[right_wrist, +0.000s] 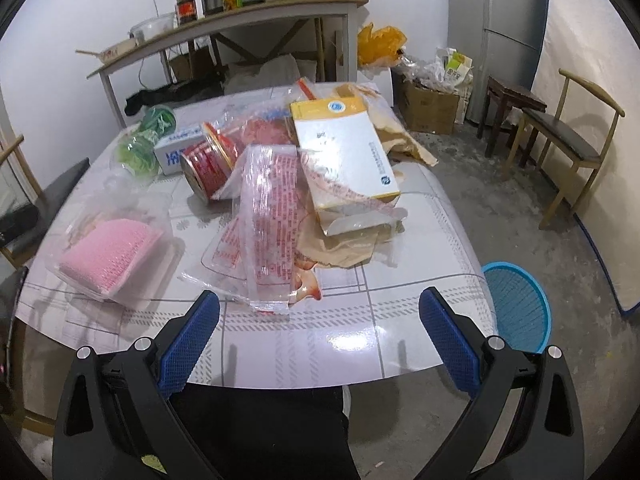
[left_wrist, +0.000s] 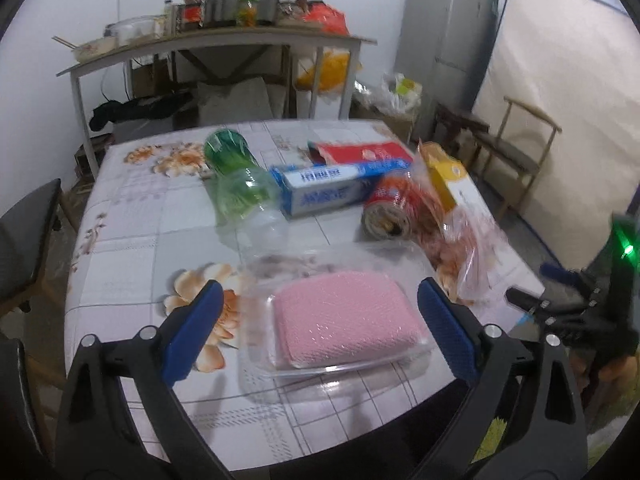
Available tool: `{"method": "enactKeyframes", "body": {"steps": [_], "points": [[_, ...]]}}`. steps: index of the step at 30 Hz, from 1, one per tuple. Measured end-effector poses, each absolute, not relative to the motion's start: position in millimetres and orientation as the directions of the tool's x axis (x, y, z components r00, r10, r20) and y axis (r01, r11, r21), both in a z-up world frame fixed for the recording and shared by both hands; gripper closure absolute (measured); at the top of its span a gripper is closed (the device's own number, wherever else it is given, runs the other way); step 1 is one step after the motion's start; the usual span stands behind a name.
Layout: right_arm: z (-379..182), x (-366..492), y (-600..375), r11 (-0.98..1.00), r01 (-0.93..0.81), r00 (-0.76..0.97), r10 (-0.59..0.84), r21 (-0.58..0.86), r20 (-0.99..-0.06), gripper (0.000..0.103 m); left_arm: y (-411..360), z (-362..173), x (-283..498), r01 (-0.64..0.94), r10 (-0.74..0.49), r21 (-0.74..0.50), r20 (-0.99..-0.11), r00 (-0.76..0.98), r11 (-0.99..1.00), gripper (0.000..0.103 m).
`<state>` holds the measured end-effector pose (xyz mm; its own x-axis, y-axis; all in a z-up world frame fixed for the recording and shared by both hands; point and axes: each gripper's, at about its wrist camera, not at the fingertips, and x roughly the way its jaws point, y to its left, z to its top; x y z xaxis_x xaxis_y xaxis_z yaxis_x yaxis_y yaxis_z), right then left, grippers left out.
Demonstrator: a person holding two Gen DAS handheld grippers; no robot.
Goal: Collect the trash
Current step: 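Move the left tool toward the pink sponge in the clear plastic tray, then close the left gripper on the pink mesh sponge and lift it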
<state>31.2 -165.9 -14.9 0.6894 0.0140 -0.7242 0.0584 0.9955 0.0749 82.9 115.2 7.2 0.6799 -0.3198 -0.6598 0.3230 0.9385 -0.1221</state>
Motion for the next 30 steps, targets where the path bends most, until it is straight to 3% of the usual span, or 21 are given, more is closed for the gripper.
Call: {"method": "enactKeyframes", "body": {"steps": [3,8,16,23,30], "points": [[-9,27,-172,0.993,0.051,0.711,0.040,0.108,-0.702,0.006,112,-9,97,0.317,-0.323,-0.155,-0.741,0.590,0.936,0.027],[-6,26,-181,0.987,0.054,0.725,0.066,0.152,-0.685,0.006,116,-30,118,0.287,-0.375,-0.265,-0.805,0.460,0.921,0.029],[-17,32,-186,0.981,0.049,0.711,0.099,0.189,-0.696,0.006,89,-44,131,0.342,-0.339,-0.218,-0.873,0.351,0.914,0.014],[-24,37,-190,0.975,0.055,0.699,0.116,0.215,-0.706,0.006,75,-54,149,0.376,-0.315,-0.203,-0.911,0.265,0.904,0.009],[-32,40,-194,0.970,0.070,0.687,0.123,0.234,-0.717,0.006,63,-56,151,0.414,-0.281,-0.146,-0.917,0.285,0.898,0.009]]}}
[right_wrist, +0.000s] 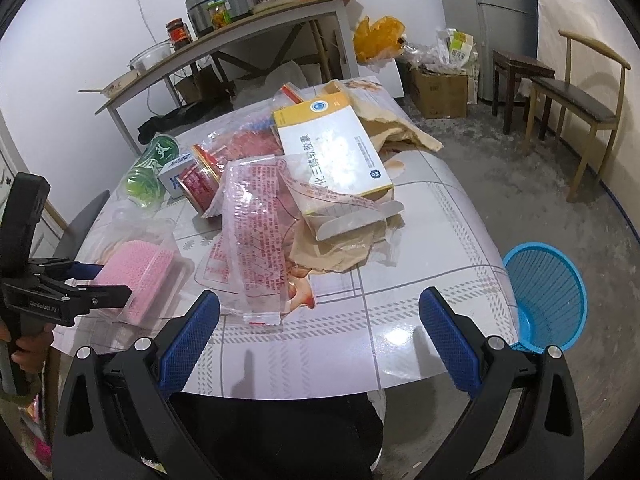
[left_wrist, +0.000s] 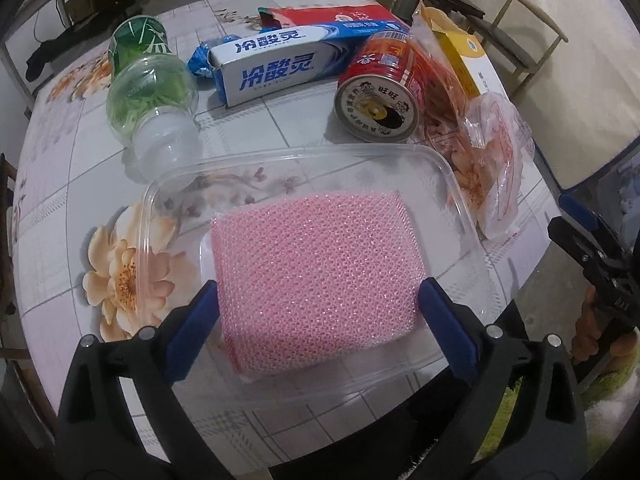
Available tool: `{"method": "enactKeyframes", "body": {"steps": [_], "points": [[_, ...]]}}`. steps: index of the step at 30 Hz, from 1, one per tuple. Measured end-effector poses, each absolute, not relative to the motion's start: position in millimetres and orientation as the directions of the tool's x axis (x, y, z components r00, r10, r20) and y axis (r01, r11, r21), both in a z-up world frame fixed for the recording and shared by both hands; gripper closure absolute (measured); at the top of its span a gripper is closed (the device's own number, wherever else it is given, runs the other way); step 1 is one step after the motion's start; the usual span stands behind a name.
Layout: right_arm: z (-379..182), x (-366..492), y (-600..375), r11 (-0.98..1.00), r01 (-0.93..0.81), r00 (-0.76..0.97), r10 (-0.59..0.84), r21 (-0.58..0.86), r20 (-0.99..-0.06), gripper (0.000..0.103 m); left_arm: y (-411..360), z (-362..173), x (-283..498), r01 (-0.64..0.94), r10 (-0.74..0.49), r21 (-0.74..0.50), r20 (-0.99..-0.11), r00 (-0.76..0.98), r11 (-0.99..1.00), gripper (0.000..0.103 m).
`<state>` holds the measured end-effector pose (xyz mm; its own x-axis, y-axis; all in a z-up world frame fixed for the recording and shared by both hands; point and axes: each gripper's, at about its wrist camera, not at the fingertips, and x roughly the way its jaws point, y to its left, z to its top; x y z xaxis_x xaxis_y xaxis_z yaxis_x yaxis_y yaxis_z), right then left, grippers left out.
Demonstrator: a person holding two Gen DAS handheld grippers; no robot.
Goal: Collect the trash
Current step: 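Close the left gripper on the pink mesh sponge and lift it, then carry the sponge with the left gripper while the right gripper grasps the clear tray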
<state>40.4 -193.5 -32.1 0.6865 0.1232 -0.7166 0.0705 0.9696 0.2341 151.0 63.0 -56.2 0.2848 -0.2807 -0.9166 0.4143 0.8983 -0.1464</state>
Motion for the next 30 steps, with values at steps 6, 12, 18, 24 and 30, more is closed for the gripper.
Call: {"method": "enactKeyframes", "body": {"steps": [6,12,18,24,30], "points": [[-35,42,-200,0.967,0.090,0.677,0.117,0.239,-0.727,0.006,62,-43,141,0.395,-0.253,-0.081,-0.879,0.405,0.915,0.029],[-35,43,-201,0.965,0.099,0.676,0.114,0.244,-0.728,0.006,73,-26,133,0.356,-0.299,-0.130,-0.826,0.477,0.925,0.058],[-29,38,-196,0.967,0.093,0.686,0.110,0.237,-0.720,0.006,86,-14,127,0.337,-0.354,-0.193,-0.774,0.524,0.921,0.075],[-20,32,-178,0.961,0.016,0.691,0.189,0.276,-0.698,0.006,97,-5,114,0.336,-0.417,-0.263,-0.714,0.562,0.904,0.083],[-11,30,-138,0.944,-0.122,0.671,0.305,0.305,-0.676,0.006,122,2,106,0.305,-0.493,-0.389,-0.641,0.588,0.869,0.085]]}}
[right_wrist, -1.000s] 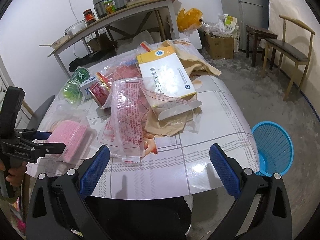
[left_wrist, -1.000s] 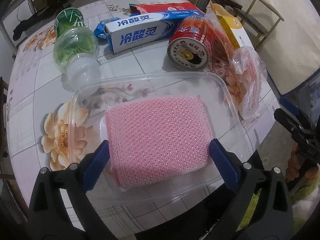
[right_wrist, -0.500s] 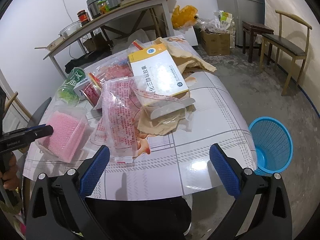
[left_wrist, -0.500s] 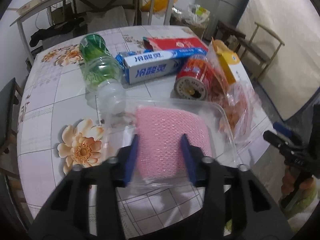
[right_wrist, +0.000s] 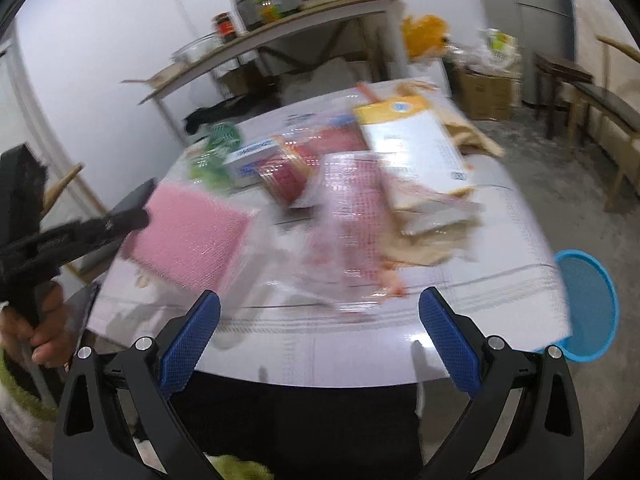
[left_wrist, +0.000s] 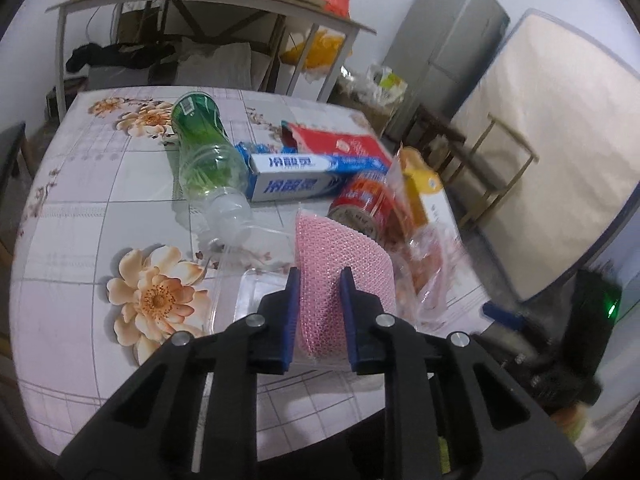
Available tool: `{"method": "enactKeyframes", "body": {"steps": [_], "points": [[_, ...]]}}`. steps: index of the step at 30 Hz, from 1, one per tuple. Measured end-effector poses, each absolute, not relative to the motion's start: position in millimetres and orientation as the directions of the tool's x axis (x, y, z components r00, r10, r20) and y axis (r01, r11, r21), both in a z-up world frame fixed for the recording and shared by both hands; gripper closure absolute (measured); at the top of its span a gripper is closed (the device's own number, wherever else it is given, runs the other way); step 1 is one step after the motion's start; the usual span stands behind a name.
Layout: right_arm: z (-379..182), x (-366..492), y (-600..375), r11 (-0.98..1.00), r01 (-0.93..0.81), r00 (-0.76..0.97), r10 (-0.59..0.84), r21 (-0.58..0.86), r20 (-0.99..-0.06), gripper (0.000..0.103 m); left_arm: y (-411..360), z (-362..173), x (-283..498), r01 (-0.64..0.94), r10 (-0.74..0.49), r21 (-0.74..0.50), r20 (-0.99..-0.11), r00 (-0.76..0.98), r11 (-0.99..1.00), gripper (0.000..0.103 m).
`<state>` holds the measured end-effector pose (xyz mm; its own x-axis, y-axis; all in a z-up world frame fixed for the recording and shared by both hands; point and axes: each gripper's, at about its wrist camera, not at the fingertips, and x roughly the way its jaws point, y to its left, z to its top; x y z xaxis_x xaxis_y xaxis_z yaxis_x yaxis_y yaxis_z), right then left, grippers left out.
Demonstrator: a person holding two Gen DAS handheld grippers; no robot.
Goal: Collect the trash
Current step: 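Carry the sponge with the left gripper while the right gripper grasps the clear tray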
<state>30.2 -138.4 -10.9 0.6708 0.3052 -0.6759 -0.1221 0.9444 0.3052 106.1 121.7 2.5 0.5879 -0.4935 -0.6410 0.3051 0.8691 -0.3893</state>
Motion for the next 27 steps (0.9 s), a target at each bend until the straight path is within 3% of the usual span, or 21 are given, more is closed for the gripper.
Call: {"method": "enactKeyframes", "body": {"steps": [6,9,14,27], "points": [[-4,43,-103,0.922,-0.194,0.636,0.379,0.336,-0.672,0.018,154,14,101,0.252,-0.496,-0.453,-0.573,0.653,0.855,0.085],[-5,47,-92,0.914,-0.208,0.613,0.399,0.347,-0.682,0.029,167,16,100,0.222,-0.468,-0.453,-0.554,0.688,0.863,0.085],[-16,59,-87,0.927,-0.139,0.581,0.361,0.348,-0.729,0.047,185,12,99,0.192,-0.459,-0.478,-0.538,0.707,0.857,0.085],[-38,94,-85,0.942,-0.018,0.524,0.294,0.335,-0.799,0.080,209,3,100,0.174,-0.470,-0.521,-0.514,0.717,0.836,0.085]]}}
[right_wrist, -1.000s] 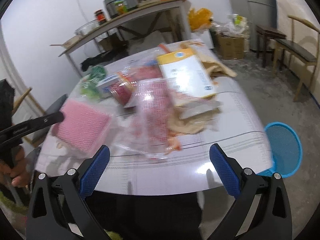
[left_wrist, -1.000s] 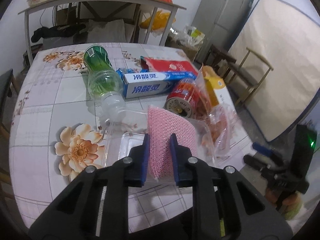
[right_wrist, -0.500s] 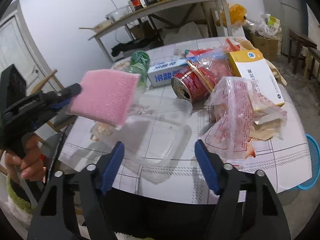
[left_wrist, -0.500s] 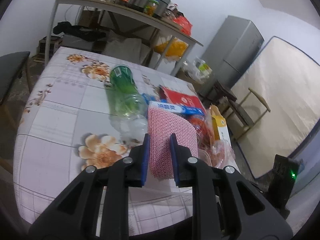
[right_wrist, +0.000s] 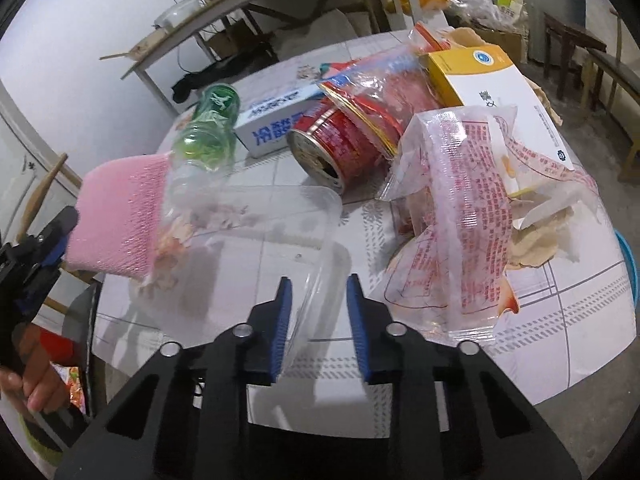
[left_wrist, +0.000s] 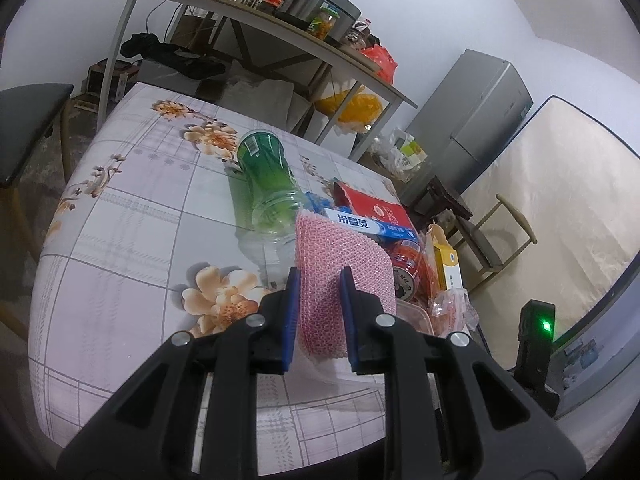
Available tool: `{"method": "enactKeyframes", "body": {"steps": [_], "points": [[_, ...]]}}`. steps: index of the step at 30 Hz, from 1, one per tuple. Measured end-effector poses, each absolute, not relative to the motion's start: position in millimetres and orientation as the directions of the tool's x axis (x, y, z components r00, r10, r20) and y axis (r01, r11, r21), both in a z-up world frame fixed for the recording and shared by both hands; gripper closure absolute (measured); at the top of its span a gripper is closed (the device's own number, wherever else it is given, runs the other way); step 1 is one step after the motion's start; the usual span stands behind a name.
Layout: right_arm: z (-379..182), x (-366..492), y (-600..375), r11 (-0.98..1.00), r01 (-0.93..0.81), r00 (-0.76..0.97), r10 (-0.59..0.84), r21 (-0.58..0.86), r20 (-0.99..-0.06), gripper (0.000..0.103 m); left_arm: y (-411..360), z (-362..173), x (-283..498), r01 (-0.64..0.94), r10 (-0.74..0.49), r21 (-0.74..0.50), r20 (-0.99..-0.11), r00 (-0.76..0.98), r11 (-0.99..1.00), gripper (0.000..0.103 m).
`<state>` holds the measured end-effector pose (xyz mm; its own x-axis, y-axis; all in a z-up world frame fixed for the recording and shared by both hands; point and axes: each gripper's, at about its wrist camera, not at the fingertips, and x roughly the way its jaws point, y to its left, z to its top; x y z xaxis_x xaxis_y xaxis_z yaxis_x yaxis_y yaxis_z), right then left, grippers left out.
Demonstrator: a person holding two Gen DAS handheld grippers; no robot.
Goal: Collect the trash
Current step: 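Carry the sponge with the left gripper while the right gripper grasps the clear tray, then carry sponge and tray to the blue wastebasket and release both grippers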
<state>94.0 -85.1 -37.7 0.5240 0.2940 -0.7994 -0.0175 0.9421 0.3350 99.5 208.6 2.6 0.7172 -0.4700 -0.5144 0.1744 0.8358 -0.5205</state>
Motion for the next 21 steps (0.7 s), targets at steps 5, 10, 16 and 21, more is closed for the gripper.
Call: {"method": "enactKeyframes", "body": {"steps": [5,10,16,21], "points": [[-34,94,-78,0.954,-0.026,0.535,0.265,0.298,-0.802,0.095,214,4,97,0.169,-0.463,-0.520,-0.511,0.724,0.837,0.085],[-24,86,-75,0.952,-0.052,0.562,0.278,0.303,-0.779,0.098,219,17,89,0.169,-0.441,-0.499,-0.498,0.747,0.850,0.085],[-4,69,-77,0.950,-0.101,0.610,0.293,0.295,-0.736,0.099,220,40,78,0.165,-0.410,-0.476,-0.472,0.780,0.864,0.085],[14,46,-90,0.949,-0.124,0.658,0.298,0.291,-0.691,0.099,208,62,72,0.187,-0.401,-0.449,-0.447,0.800,0.874,0.085]]}}
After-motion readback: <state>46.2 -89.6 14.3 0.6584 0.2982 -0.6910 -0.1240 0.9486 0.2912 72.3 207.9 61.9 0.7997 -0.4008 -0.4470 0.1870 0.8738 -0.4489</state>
